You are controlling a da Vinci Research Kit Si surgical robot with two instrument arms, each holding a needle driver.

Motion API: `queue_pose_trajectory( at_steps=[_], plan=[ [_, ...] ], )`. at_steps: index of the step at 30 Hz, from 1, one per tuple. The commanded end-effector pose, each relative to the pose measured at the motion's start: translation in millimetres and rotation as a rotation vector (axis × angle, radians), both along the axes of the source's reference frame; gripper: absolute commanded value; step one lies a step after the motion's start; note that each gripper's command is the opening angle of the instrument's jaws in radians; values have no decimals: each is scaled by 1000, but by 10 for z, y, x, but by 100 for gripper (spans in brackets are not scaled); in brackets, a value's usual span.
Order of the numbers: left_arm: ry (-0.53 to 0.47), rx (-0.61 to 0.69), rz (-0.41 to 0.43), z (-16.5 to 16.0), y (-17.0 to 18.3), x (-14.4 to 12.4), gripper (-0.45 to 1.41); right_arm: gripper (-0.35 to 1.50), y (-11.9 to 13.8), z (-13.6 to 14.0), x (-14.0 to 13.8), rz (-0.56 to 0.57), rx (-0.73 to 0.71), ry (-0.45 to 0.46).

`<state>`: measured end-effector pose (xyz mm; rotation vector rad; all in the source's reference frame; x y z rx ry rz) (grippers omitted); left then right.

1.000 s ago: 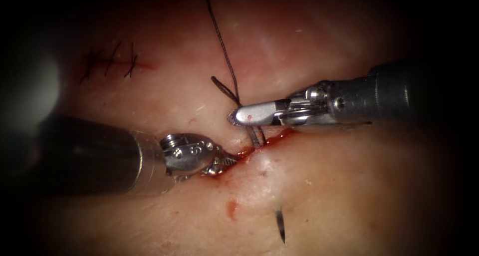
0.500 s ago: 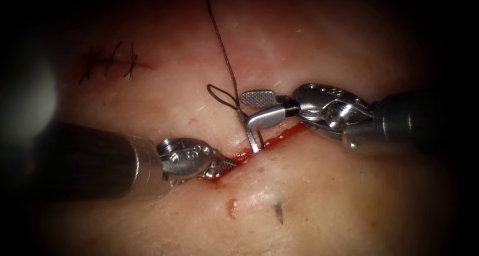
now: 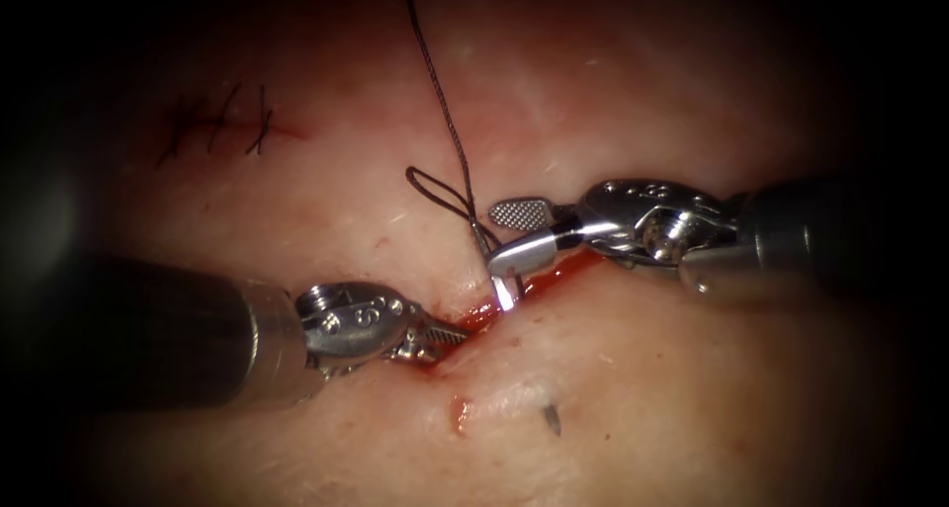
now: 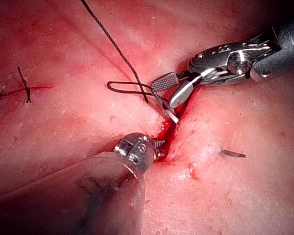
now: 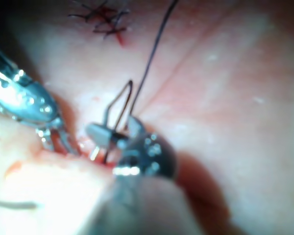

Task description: Wound Closure

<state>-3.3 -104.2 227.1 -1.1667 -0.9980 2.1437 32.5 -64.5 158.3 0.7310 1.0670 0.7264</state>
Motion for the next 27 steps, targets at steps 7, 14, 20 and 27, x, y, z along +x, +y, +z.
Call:
queue_pose_trajectory(
  at_steps=[7, 14, 20, 27],
  plan=[
    [-1, 4, -1, 4, -12, -8, 47, 103, 3, -3, 19, -22, 40, 2],
    [-1, 4, -1, 4, -13, -8, 47, 93, -1, -14, 30, -54, 50, 17],
    [-1, 4, -1, 4, -13, -8, 47, 39, -9, -7, 31, -103, 57, 33],
    [-2, 4, 0, 4, -12, -8, 47, -35, -8, -8, 29, -137, 72, 48]
  ],
)
